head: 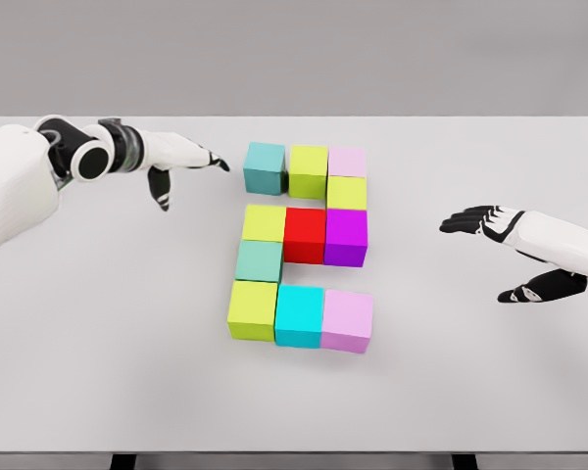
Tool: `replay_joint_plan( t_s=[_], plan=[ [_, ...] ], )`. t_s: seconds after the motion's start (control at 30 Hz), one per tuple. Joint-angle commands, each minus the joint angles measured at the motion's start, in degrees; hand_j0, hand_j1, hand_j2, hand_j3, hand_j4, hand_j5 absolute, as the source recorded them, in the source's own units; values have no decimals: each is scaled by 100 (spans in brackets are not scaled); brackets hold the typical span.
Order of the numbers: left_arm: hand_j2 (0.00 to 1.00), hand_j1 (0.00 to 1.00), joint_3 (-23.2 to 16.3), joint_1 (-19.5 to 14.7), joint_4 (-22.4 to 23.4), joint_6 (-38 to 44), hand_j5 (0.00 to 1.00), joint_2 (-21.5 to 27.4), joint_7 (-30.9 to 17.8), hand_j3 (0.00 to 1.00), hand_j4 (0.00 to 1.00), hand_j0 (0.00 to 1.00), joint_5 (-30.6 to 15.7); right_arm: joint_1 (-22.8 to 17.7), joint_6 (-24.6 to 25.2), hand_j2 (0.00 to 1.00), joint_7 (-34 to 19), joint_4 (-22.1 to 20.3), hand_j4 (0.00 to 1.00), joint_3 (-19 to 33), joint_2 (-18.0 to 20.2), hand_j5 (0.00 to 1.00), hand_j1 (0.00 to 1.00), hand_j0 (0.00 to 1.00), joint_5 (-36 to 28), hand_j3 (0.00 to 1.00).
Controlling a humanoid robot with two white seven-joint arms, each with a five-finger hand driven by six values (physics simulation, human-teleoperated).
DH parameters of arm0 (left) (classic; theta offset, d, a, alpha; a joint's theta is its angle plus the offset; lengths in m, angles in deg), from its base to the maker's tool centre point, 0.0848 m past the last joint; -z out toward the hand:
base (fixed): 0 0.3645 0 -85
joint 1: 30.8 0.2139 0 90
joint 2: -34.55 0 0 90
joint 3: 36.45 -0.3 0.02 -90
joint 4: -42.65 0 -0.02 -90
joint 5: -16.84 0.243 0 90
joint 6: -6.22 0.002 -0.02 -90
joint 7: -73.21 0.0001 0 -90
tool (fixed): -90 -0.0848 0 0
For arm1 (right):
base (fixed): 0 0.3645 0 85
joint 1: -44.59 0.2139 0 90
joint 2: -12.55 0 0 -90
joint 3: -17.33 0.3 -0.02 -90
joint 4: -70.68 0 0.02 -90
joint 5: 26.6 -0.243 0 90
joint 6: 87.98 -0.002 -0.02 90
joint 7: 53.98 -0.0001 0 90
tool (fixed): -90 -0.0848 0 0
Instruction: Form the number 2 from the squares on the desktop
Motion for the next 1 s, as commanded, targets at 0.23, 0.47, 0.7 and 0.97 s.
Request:
replay_joint_plan(
  t_s=[0.23, 0.47, 0.7, 0.97],
  plan=[
    [100, 100, 2, -44, 225, -1, 100, -102, 2, 100, 100, 100, 39, 0, 16, 100, 3, 3, 100, 0, 7, 100, 100, 100, 15, 100],
    [100, 100, 2, -70, 427, -1, 100, -242, 2, 100, 100, 100, 83, 0, 16, 100, 3, 3, 100, -1, -55, 100, 100, 100, 24, 100],
    [100, 100, 2, -70, 656, -1, 100, -480, 2, 100, 100, 100, 136, 9, 16, 100, 3, -58, 100, -1, -55, 100, 100, 100, 24, 100],
    [100, 100, -165, -202, 674, -10, 100, -541, 2, 100, 100, 100, 145, 9, 16, 100, 3, -67, 100, -1, -55, 100, 100, 100, 24, 100]
  ],
)
